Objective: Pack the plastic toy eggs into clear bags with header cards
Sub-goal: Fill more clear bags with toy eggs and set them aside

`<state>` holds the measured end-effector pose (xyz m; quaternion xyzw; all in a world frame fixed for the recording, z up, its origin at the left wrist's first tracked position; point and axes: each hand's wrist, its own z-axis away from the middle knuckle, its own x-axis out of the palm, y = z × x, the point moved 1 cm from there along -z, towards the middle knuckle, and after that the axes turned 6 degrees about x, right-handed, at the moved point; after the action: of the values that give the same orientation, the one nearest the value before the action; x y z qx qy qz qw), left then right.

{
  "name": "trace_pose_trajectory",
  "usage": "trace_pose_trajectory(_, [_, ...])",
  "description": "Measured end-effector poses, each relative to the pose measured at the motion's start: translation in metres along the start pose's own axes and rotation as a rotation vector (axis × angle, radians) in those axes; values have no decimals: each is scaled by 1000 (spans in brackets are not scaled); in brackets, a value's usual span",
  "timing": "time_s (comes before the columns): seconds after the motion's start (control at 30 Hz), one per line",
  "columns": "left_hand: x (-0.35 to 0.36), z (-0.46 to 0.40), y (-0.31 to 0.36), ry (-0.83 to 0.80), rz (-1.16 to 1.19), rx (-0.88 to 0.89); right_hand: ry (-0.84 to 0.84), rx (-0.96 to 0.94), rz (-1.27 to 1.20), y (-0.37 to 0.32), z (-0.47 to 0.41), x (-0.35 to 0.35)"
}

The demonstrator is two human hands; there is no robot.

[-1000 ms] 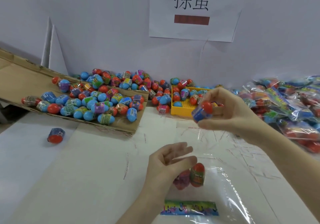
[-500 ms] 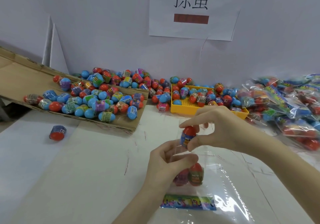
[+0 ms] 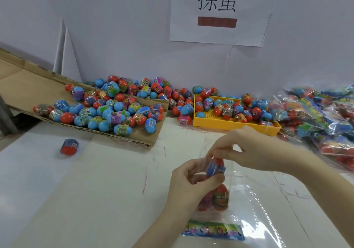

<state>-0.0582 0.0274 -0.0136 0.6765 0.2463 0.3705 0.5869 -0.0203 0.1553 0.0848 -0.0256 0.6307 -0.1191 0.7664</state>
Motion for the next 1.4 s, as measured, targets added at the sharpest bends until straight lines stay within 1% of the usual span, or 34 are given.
trace_pose_trajectory(0.17, [1, 1, 1, 8, -6, 8, -119, 53, 47, -4, -8, -4])
trace_pose_trajectory(0.27, [0, 0, 1, 33, 15, 4, -157, 46, -48, -5, -13, -8])
trace_pose_trajectory(0.37, [-1, 0, 2, 27, 22, -3, -88, 46, -102, -4, -16, -9])
trace_pose_trajectory(0.47, [1, 1, 3, 5, -9, -11, 3, 85, -223, -2, -18, -8])
trace_pose_trajectory(0.57, [-1, 0, 1, 38, -28, -13, -9, 71, -187, -4, -17, 0])
trace_pose_trajectory(0.63, [-1, 1, 1, 48, -38, -17, -31, 13, -157, -5, -14, 3])
trace_pose_trajectory(0.67, [-2, 1, 0, 52, -25, -17, -18, -24, -205, -5, -14, 1])
trace_pose_trajectory(0.7, [-2, 1, 1, 58, -7, -20, 41, -50, -302, -3, -15, -3])
trace_pose_trajectory(0.73, [-2, 1, 1, 63, 3, -25, 167, -55, -434, 1, -20, -8])
trace_pose_trajectory(0.77, [-3, 1, 1, 64, 7, -30, 338, -20, -570, 9, -29, -13])
trace_pose_trajectory(0.8, [-3, 1, 1, 54, 4, -31, 499, 62, -683, 19, -42, -17])
trace_pose_trajectory(0.83, [-3, 1, 1, 41, 4, -32, 596, 172, -729, 29, -58, -17])
trace_pose_trajectory(0.87, [-3, 1, 2, 26, 12, -25, 616, 281, -683, 37, -76, -15])
trace_pose_trajectory(0.9, [-4, 1, 2, 18, 25, -16, 579, 363, -578, 45, -93, -11])
trace_pose_trajectory(0.93, [-4, 1, 2, 13, 34, -8, 515, 403, -462, 52, -109, -4])
trace_pose_trajectory(1.0, [-3, 0, 2, 16, 39, -1, 406, 407, -310, 64, -133, 9])
trace_pose_trajectory(1.03, [-3, 0, 2, 24, 49, 0, 362, 394, -283, 67, -141, 12])
trace_pose_trajectory(1.17, [-3, -3, 0, 29, 112, -36, 233, 338, -309, 69, -155, 17])
trace_pose_trajectory(1.23, [-3, -4, -1, 14, 115, -64, 245, 331, -313, 72, -155, 18])
trace_pose_trajectory(1.27, [-3, -4, -1, 12, 114, -75, 278, 317, -321, 73, -154, 18])
trace_pose_trajectory(1.33, [-3, -3, 0, 12, 119, -85, 378, 251, -371, 74, -147, 16])
trace_pose_trajectory(1.4, [-3, -2, 1, 16, 132, -85, 492, 186, -471, 76, -134, 13])
